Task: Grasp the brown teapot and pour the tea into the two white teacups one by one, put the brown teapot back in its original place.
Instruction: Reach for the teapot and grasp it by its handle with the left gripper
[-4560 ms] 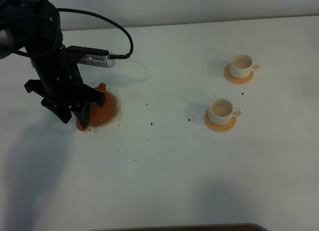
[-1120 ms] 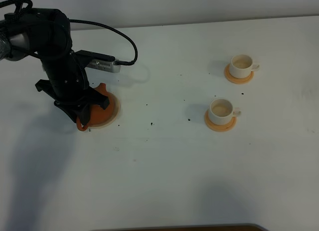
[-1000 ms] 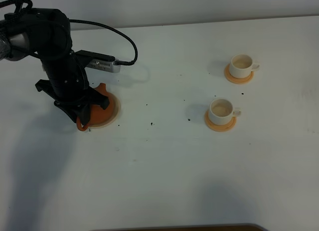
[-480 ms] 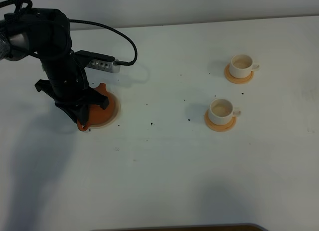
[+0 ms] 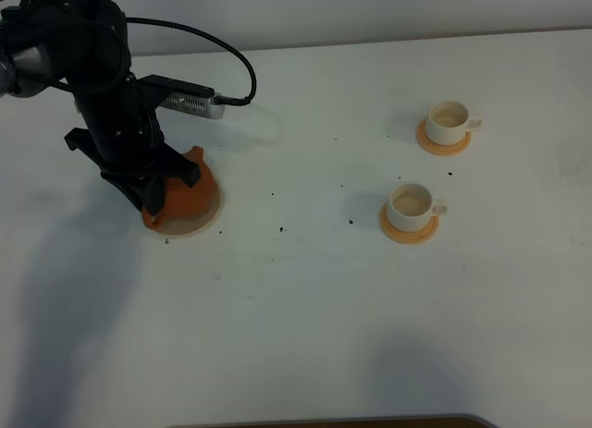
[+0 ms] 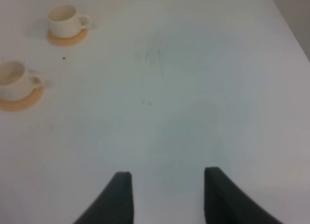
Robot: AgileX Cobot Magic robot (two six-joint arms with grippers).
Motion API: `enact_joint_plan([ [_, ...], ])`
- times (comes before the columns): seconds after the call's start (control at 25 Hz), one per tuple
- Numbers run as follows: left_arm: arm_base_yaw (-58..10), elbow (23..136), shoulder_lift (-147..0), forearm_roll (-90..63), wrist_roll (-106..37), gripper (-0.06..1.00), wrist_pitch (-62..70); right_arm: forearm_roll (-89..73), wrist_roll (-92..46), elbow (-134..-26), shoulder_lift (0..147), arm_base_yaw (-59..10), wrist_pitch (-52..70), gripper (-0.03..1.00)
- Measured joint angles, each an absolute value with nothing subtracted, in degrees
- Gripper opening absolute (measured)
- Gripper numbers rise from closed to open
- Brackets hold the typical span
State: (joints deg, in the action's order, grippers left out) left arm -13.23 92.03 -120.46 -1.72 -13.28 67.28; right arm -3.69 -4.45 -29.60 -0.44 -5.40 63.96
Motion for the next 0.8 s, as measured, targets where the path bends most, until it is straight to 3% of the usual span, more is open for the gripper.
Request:
enact_joint_plan([
  [0.32, -13.23, 93.22, -120.47, 1.19, -15.41, 0.14, 67.28, -3.69, -4.40, -29.60, -0.44, -5.40, 63.96, 0.38],
  [0.8, -13.23, 93.22, -120.47, 0.51, -39.86, 0.14, 64.33, -3.69, -4.35, -29.60, -0.44, -5.40, 63.96, 0.38],
])
